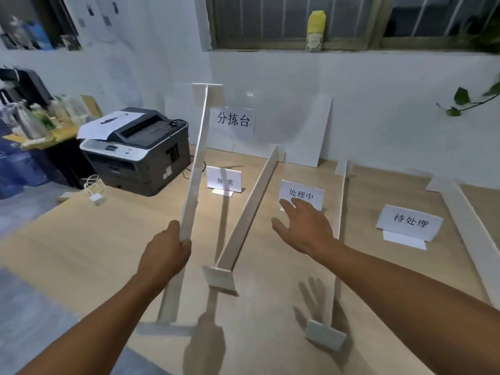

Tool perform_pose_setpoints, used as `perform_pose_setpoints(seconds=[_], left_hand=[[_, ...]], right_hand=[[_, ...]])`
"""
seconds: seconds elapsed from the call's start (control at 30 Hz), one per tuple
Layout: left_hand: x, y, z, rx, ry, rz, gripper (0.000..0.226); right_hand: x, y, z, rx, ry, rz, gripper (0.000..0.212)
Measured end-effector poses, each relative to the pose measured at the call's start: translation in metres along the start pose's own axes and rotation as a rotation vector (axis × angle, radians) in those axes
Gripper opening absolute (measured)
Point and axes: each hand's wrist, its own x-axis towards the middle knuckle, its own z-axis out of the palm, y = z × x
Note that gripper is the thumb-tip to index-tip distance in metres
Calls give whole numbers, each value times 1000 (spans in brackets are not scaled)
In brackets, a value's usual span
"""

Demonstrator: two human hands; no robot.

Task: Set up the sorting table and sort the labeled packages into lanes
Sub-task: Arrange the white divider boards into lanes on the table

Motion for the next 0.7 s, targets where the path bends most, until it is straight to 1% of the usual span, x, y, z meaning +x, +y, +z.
perform_pose_setpoints(seconds=[0.17, 0.3, 0.43, 0.7], left_hand=[[76, -76, -12, 9, -79, 61, 12], [133, -114, -8, -23, -143, 56, 10], [184, -139, 17, -45, -216, 82, 10], [284, -184, 68, -59, -327, 84, 12]], right_hand=[[40, -69, 16, -15, 38, 77, 64], [71, -108, 29, -13, 61, 131, 62], [111, -126, 51, -13, 15, 191, 65], [192, -144, 96, -56, -59, 235, 64]])
